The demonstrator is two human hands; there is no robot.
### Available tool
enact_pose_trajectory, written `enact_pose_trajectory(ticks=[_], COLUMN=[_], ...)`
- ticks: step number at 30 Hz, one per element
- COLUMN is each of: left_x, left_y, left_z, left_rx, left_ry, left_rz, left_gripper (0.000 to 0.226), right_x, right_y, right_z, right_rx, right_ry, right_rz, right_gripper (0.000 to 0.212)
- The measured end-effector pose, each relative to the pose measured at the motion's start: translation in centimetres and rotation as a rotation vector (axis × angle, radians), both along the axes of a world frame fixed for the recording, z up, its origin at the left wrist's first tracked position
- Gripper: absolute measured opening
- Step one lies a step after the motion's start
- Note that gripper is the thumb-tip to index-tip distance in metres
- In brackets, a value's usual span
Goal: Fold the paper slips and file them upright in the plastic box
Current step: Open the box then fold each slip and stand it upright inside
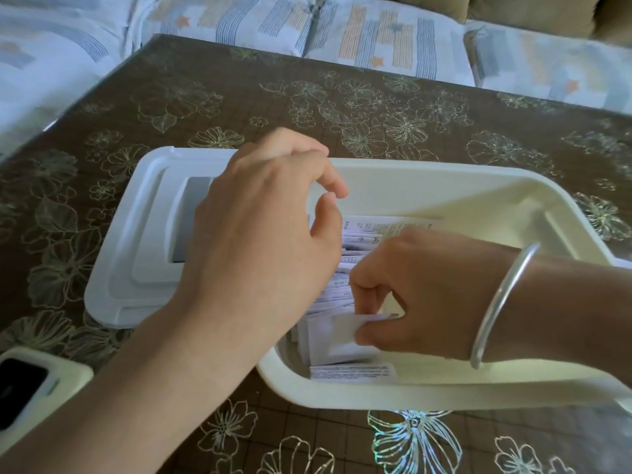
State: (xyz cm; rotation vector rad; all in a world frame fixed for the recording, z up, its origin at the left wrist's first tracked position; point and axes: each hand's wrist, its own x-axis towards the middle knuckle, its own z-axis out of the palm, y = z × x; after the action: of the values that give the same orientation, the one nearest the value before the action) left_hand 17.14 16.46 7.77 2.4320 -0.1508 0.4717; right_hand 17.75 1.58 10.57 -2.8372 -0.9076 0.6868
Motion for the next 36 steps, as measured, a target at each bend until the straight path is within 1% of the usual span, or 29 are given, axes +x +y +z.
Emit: enact_pose_trajectory(ticks=[2,4,7,12,15,20,25,27,29,30,31,33,35,36], left_x=[0.0,0.0,0.0,0.1,0.1,0.2,0.2,0.1,0.1,0.1,0.1,0.1,0.1,0.1], left_y=[0.0,-0.1,-0.1,0.0,0.0,-0.1,0.0,0.0,0.0,0.0,0.0,0.0,0.0,0.0], left_z=[-0.1,-0.1,0.0,-0.1,-0.2,-0.1,-0.2,-0.1,0.0,0.0,0.0,0.0,0.0,0.0], left_rx=[-0.002,-0.008,-0.008,0.000,-0.007,-0.010,0.004,0.006,0.008,0.012,0.018,0.027,0.026,0.027], left_ry=[-0.008,-0.011,-0.008,-0.011,-0.014,-0.009,-0.013,-0.012,-0.002,0.003,0.004,0.002,-0.002,-0.004], left_rz=[0.000,-0.007,-0.014,-0.006,-0.007,-0.011,-0.016,-0.011,-0.008,-0.008,-0.008,-0.009,-0.010,-0.011], left_gripper=[0.014,0.016,0.019,0.014,0.015,0.021,0.018,0.019,0.016,0.015,0.015,0.014,0.014,0.015], right_x=[-0.1,0.0,0.2,0.3,0.3,0.6,0.5,0.5,0.9,1.3,1.7,2.2,2.2,2.0], right_y=[0.2,0.6,0.8,0.6,0.5,0.7,1.6,1.4,0.6,-0.1,-0.7,-1.8,-2.1,-1.9], right_z=[-0.4,-1.0,-1.9,-1.0,-0.9,-1.7,-2.5,-2.0,-1.2,-0.8,-0.4,-0.3,-1.1,-1.7], right_rx=[-0.003,-0.021,-0.079,0.009,0.017,0.027,0.025,0.061,0.115,0.110,0.059,-0.136,-0.295,-0.324], right_ry=[-0.013,-0.023,-0.024,0.015,0.024,0.036,0.074,0.137,0.236,0.283,0.322,0.403,0.476,0.500], right_rz=[0.014,0.041,0.090,0.080,0.079,0.056,0.075,0.020,-0.112,-0.191,-0.255,-0.289,-0.220,-0.174], right_gripper=[0.022,0.015,0.013,0.020,0.023,0.020,0.024,0.026,0.027,0.028,0.031,0.038,0.040,0.038])
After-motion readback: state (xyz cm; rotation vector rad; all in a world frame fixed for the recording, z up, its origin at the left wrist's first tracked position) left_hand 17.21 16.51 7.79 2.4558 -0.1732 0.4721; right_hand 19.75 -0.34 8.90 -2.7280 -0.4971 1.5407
